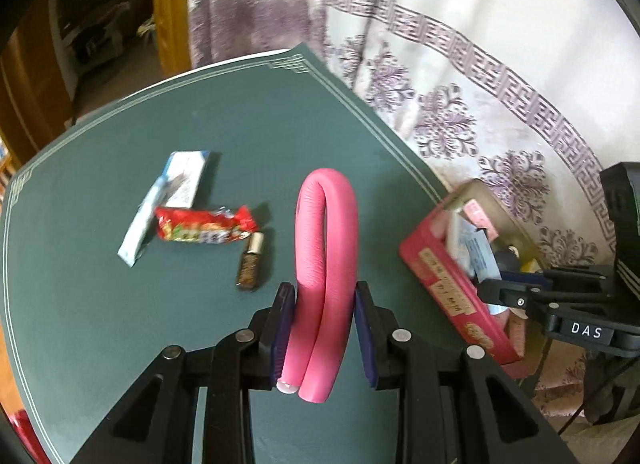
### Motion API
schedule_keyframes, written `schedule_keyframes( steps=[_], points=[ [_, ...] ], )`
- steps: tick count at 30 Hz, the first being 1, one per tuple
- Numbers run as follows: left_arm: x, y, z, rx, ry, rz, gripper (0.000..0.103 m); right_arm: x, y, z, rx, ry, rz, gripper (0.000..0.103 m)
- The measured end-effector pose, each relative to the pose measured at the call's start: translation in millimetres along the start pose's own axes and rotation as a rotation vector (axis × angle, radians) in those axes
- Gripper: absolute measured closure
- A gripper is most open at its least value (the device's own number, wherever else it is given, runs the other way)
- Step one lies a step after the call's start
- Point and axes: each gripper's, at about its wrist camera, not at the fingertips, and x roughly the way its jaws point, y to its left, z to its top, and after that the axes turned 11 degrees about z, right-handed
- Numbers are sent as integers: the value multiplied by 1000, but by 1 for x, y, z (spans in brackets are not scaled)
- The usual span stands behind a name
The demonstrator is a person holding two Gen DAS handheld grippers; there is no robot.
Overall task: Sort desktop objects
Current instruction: 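Close the left tool on the pink foam curler and lift it, then carry the pink curler and white bottle into the red tin and open both tools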
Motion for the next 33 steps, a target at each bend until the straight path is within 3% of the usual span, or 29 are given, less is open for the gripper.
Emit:
schedule_keyframes(
  steps=[14, 33],
  points=[
    [-16, -79, 13, 176, -39, -36, 72, -43, -31, -15, 64, -91, -40, 83],
    [-18, -174, 32, 350, -76, -182, 71, -97, -75, -31, 139, -212, -160, 83]
  ],
)
